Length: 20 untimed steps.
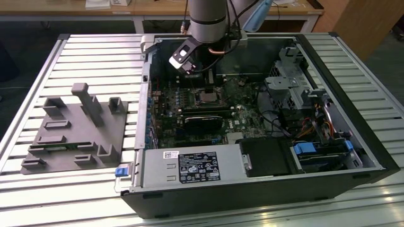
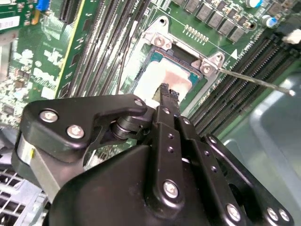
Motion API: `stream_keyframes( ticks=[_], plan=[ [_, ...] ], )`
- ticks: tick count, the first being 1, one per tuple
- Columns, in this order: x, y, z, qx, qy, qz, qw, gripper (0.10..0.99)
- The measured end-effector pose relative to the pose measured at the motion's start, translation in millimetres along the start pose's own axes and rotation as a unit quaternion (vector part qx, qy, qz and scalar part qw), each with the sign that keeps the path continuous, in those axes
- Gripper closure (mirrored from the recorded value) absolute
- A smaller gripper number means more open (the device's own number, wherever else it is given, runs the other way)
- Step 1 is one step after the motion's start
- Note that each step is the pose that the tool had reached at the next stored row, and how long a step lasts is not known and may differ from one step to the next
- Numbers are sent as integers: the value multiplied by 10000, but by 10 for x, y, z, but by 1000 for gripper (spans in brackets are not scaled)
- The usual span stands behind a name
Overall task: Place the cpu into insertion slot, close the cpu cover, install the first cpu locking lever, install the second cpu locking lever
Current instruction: 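Place the cpu into insertion slot, then close the cpu cover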
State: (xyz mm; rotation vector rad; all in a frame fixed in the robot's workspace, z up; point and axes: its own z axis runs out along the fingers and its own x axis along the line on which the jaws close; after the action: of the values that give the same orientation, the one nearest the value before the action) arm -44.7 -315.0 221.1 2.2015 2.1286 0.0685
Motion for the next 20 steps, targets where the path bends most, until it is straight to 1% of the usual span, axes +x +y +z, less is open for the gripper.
stream_keyframes(
  ticks=[7, 10, 12, 20],
  plan=[
    [-4, 17, -200, -11, 1, 0, 10000, 980],
    [-6, 23, -260, -17, 1, 1, 10000, 980],
    [-6, 24, -276, -20, 1, 0, 10000, 980],
    [-6, 24, -276, -29, 1, 1, 10000, 980]
  ],
)
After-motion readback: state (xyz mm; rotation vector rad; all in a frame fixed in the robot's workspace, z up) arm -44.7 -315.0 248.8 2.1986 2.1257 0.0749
